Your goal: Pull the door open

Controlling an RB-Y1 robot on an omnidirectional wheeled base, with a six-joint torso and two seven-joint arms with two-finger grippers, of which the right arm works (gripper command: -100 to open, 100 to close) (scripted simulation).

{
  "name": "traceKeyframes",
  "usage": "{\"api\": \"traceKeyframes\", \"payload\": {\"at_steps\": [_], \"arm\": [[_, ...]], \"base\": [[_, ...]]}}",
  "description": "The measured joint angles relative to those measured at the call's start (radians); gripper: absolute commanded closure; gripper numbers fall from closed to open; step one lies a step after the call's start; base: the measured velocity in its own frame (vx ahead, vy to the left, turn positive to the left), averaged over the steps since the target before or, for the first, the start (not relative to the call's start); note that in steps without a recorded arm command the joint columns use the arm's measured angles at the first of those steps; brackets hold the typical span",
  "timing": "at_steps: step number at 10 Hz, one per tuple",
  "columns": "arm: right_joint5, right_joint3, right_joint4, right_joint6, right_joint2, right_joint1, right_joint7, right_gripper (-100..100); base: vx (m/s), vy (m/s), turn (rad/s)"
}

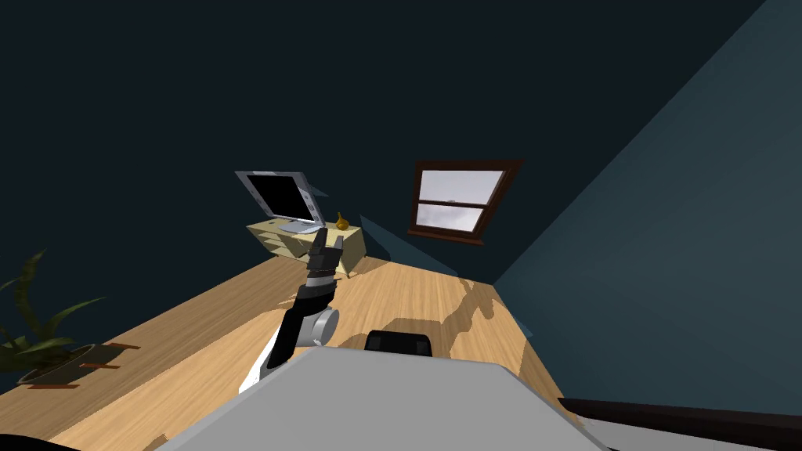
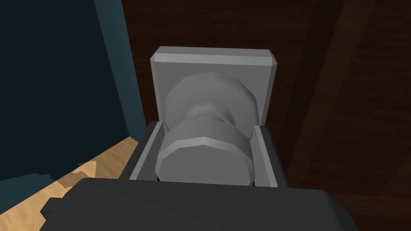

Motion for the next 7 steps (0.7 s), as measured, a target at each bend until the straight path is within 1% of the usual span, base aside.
{"api": "traceKeyframes", "payload": {"at_steps": [1, 2, 3, 4, 5, 7], "arm": [[0.010, 0.006, -0.002, -0.007, -0.002, -0.001, -0.007, 100], [0.012, 0.008, -0.005, -0.008, 0.000, -0.002, -0.007, 100], [0.020, 0.018, 0.000, -0.014, 0.002, -0.005, -0.013, 100], [0.026, 0.025, -0.001, -0.025, 0.001, -0.006, -0.018, 100], [0.032, 0.033, -0.011, -0.039, -0.005, -0.004, -0.018, 100], [0.047, 0.052, -0.017, -0.063, -0.007, -0.004, -0.025, 100]], "base": [[-0.073, 0.076, 0.013], [-0.141, 0.082, 0.059], [-0.173, 0.101, 0.054], [-0.142, 0.121, 0.039], [-0.134, 0.119, 0.029], [-0.170, 0.111, 0.051]]}}
